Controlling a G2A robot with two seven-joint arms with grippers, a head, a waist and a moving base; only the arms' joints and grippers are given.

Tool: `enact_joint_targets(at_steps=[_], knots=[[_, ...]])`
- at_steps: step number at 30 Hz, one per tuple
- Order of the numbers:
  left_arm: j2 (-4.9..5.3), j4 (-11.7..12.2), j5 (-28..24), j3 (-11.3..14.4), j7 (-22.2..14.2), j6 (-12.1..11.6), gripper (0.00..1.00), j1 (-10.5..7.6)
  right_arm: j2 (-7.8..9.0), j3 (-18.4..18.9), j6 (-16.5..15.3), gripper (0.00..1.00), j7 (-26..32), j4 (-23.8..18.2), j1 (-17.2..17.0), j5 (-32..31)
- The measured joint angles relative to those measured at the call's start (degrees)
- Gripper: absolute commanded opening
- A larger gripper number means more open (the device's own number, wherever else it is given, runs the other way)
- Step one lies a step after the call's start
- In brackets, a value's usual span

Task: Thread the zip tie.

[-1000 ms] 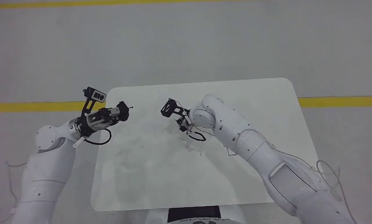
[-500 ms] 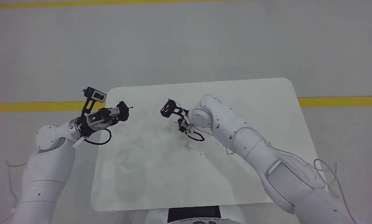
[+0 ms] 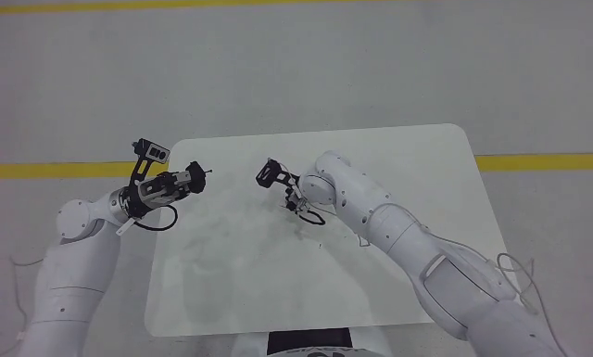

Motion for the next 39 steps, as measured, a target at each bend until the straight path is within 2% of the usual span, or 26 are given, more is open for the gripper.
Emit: enact_joint_targets(at_steps=[11,21,23,27,31,39], knots=[[0.00,0.00,0.00,0.00,0.00,0.00,0.00,0.00,1.14,1.61,2.80,0.25,2.31,-3.99,-1.56,-3.55],[0.00,0.00,0.00,0.00,0.00,0.00,0.00,0.00,0.40,1.21,2.56,0.22,0.66,-1.06,-1.44,-3.68],[0.00,0.00,0.00,0.00,0.00,0.00,0.00,0.00,0.16,1.13,2.57,0.20,0.10,-0.15,-1.18,-3.53],[0.00,0.00,0.00,0.00,0.00,0.00,0.00,0.00,-0.40,1.02,2.95,0.07,-1.47,1.76,-0.70,-3.22],[0.00,0.00,0.00,0.00,0.00,0.00,0.00,0.00,-0.82,0.96,2.67,0.01,-2.13,3.44,-0.40,-2.69],[0.00,0.00,0.00,0.00,0.00,0.00,0.00,0.00,-1.07,1.85,2.46,0.00,-2.73,4.10,0.13,-2.01]])
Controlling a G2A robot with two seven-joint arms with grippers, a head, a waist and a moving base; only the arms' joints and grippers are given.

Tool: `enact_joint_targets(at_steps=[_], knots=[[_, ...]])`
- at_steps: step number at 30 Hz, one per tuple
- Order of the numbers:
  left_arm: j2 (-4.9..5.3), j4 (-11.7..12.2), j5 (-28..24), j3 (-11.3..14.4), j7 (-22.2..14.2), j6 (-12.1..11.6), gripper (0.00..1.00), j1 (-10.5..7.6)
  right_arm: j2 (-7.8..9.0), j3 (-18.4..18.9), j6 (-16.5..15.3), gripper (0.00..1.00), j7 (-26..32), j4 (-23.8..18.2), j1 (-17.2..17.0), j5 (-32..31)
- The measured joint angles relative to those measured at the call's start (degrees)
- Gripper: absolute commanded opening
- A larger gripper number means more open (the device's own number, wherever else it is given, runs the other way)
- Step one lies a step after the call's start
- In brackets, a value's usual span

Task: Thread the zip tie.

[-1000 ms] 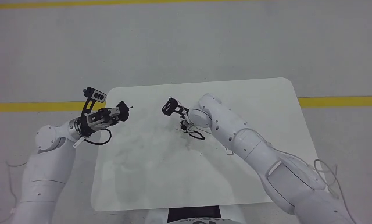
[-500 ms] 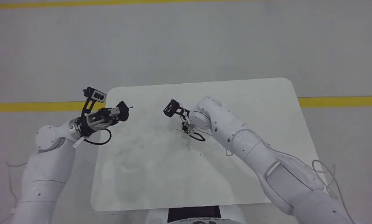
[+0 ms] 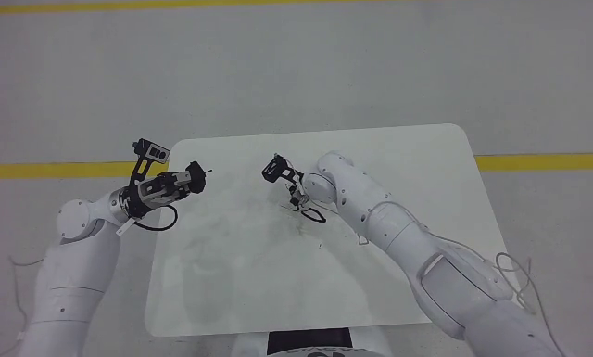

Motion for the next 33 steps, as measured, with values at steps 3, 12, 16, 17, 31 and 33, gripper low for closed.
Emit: enact_joint_targets(at_steps=[3,12,16,17,31,33], knots=[[0.00,0.00,0.00,0.00,0.00,0.00,0.00,0.00,0.46,1.19,0.33,0.00,0.08,-1.56,-0.20,0.00],[0.00,0.00,0.00,0.00,0.00,0.00,0.00,0.00,4.18,9.43,2.58,0.00,1.80,-13.47,-4.87,-0.15],[0.00,0.00,0.00,0.00,0.00,0.00,0.00,0.00,6.38,15.40,5.14,0.00,1.05,-22.48,-9.99,-0.22],[0.00,0.00,0.00,0.00,0.00,0.00,0.00,0.00,6.76,16.70,5.62,0.00,0.83,-24.67,-11.24,-0.04],[-0.18,0.16,-0.70,0.47,3.59,1.05,0.00,1.05,7.39,19.72,9.27,0.00,-7.12,-31.14,-16.26,0.83],[-0.38,0.86,-1.48,1.02,5.02,0.72,0.00,1.70,7.83,21.10,10.03,0.00,-10.92,-35.48,-19.54,0.91]])
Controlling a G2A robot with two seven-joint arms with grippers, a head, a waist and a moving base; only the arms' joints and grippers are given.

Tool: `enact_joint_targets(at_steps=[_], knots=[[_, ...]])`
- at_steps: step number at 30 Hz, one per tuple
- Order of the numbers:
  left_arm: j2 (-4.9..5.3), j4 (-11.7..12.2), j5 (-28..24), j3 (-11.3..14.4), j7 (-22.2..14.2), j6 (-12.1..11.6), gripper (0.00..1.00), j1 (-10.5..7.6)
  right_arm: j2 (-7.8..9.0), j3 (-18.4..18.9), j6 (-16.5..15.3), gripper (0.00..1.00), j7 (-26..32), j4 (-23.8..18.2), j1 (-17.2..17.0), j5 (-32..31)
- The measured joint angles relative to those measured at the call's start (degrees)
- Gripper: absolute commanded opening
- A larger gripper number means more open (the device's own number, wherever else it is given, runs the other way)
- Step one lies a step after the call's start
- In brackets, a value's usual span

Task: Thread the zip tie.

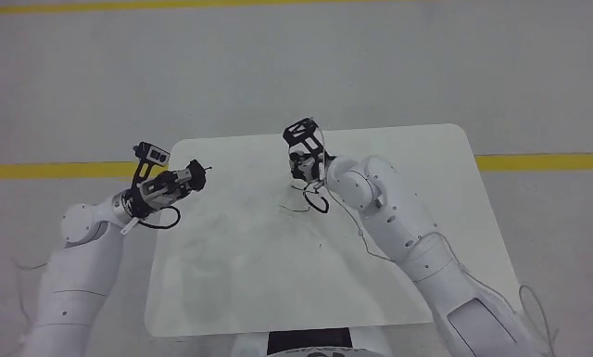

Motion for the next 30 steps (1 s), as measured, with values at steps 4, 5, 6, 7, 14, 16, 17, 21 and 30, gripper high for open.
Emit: enact_joint_targets(at_steps=[4,5,6,7,14,16,17,21,30], knots=[[-0.56,1.39,0.58,1.82,2.68,-0.76,0.00,0.53,0.75,1.68,0.65,0.00,-5.58,-7.95,-6.37,-0.66],[-0.75,1.57,0.36,2.32,3.23,-0.76,0.00,0.62,0.89,1.97,0.75,0.00,-6.78,-9.50,-7.69,-0.78],[-0.99,1.69,0.43,3.01,3.69,-0.74,0.00,0.61,1.04,2.30,0.88,0.00,-8.25,-11.29,-9.31,-0.79],[-1.14,1.75,0.89,3.49,3.87,-0.73,0.00,0.52,1.14,2.52,0.96,0.00,-9.26,-12.38,-10.38,-0.73],[-2.31,1.78,1.58,5.59,5.80,-0.72,0.00,-0.26,1.39,2.53,0.32,0.00,-14.03,-14.64,-13.72,-0.45],[-2.31,1.76,1.58,5.59,5.75,-0.72,0.00,-0.25,1.38,2.53,0.33,0.00,-13.96,-14.62,-13.69,-0.44],[-2.30,1.76,1.57,5.57,5.74,-0.72,0.00,-0.25,1.38,2.53,0.33,0.00,-13.95,-14.63,-13.68,-0.44],[-2.30,1.77,1.57,5.57,5.74,-0.72,0.00,-0.24,1.38,2.54,0.35,0.00,-13.95,-14.63,-13.68,-0.43],[-3.38,-1.55,2.18,8.17,12.56,-0.73,0.00,2.43,0.16,-2.73,6.17,0.00,-28.86,-16.20,-16.51,-1.83]])
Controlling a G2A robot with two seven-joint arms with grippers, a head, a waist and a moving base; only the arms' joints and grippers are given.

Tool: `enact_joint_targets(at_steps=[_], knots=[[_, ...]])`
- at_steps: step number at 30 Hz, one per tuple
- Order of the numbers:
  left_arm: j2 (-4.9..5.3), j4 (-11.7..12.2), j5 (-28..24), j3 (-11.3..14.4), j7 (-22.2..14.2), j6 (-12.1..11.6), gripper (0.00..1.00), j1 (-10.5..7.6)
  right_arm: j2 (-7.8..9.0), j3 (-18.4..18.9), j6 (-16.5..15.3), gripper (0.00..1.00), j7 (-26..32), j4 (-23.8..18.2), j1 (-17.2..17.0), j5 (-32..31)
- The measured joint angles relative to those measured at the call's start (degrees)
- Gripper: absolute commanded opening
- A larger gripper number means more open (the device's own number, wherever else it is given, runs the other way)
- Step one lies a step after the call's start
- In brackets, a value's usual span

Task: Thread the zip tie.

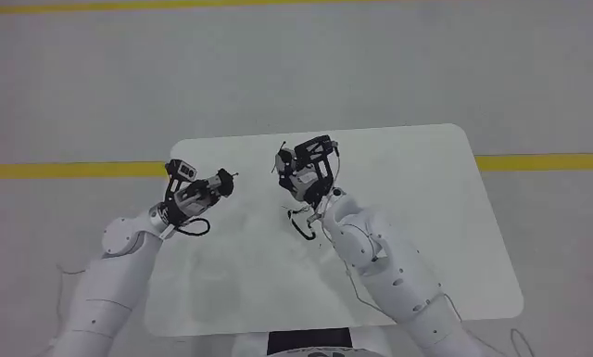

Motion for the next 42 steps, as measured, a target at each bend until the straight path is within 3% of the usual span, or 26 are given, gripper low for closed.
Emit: enact_joint_targets(at_steps=[4,9,16,21,26,42], knots=[[-0.83,-0.81,1.84,1.05,2.06,0.00,0.00,0.17,-0.49,-2.07,1.54,0.00,-3.53,0.68,0.16,-1.14],[-1.75,0.03,3.09,0.69,3.72,0.01,0.00,-0.15,-0.89,-2.53,4.89,0.00,-8.54,0.69,-0.14,-2.59],[-1.77,-0.12,3.27,0.68,3.91,0.06,0.00,-0.15,-0.86,-2.64,4.54,0.00,-8.32,0.65,-0.13,-2.79],[-1.79,-1.11,6.17,1.35,6.78,0.19,0.00,-0.13,-0.77,-3.82,1.89,0.00,-7.49,0.73,0.23,-6.29],[-1.79,-1.83,8.84,1.59,8.26,-0.01,0.00,-0.31,-0.82,-4.30,1.20,0.00,-6.38,1.07,0.73,-7.74],[-1.84,-1.98,8.98,1.53,8.32,0.01,0.00,-0.26,-1.18,-4.90,0.33,0.00,-6.93,2.29,1.23,-8.11]])
